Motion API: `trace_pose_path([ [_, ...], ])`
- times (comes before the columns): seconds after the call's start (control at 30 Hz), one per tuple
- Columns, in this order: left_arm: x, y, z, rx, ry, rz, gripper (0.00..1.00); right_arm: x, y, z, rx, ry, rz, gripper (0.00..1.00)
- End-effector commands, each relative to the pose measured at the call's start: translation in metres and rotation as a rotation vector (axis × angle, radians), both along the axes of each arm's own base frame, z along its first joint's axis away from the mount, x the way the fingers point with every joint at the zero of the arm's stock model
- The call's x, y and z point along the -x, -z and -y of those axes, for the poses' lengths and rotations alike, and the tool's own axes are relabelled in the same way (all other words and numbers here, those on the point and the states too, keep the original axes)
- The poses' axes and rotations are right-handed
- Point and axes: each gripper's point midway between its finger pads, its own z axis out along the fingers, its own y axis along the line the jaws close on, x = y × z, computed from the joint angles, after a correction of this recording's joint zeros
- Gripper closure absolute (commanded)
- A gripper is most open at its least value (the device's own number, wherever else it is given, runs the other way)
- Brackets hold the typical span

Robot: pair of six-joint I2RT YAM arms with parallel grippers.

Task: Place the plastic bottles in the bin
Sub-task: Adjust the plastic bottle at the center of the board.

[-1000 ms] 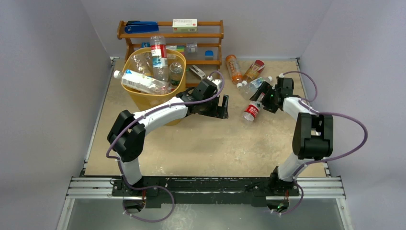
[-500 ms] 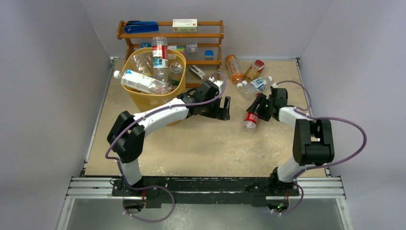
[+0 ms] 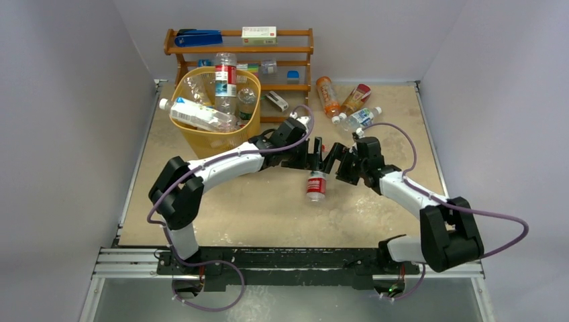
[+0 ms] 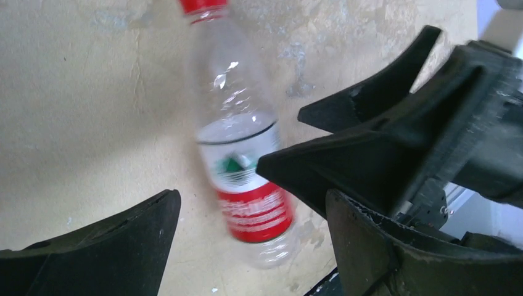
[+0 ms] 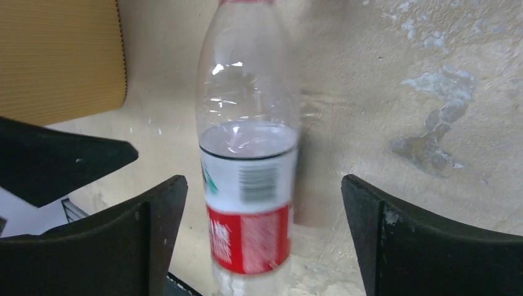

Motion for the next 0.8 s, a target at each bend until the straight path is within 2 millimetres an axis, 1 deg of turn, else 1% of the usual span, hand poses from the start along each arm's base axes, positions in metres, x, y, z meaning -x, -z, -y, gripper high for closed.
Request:
trace_pose_path([
  [0.0, -0.004, -0.026, 0.006, 0.086, -0.049, 0.035, 0.13, -0.009, -0.032, 0.003, -0.005, 0.034, 0.070, 0.00],
  [0.03, -0.004, -0.025, 0.007, 0.087, -0.054, 0.026, 0.13, -0.009, -0.037, 0.005, 0.010, 0.038, 0.076, 0.00],
  [0.1, -0.001, -0.023, 0.009, 0.097, -0.048, 0.010, 0.13, -0.004, -0.045, 0.008, 0.026, 0.027, 0.073, 0.00],
  [0.13, 0.000, -0.021, 0.008, 0.091, -0.050, 0.005, 0.13, -0.002, -0.049, 0.009, 0.023, 0.044, 0.065, 0.00],
  [0.17, 0.000, -0.017, 0.004, 0.070, -0.058, 0.000, 0.13, -0.004, -0.055, 0.012, 0.029, 0.061, 0.084, 0.00],
  [0.23, 0.000, -0.005, -0.010, 0.008, -0.092, 0.002, 0.13, -0.003, -0.063, 0.018, 0.051, 0.078, 0.098, 0.00],
  [0.3, 0.004, 0.008, -0.025, -0.045, -0.119, -0.003, 0.12, -0.002, -0.071, 0.020, 0.058, 0.081, 0.108, 0.00],
  [0.4, 0.009, 0.015, -0.044, -0.098, -0.151, 0.006, 0.12, 0.000, -0.078, 0.019, 0.045, 0.077, 0.125, 0.00],
  [0.47, 0.010, 0.011, -0.056, -0.113, -0.180, 0.029, 0.12, 0.002, -0.078, 0.018, 0.036, 0.070, 0.126, 0.00],
  [0.63, 0.014, -0.009, -0.067, -0.105, -0.193, 0.065, 0.12, 0.007, -0.072, 0.015, 0.030, 0.037, 0.119, 0.00],
  [0.77, 0.017, -0.030, -0.082, -0.122, -0.216, 0.109, 0.12, 0.003, -0.073, 0.015, 0.030, 0.045, 0.147, 0.00],
])
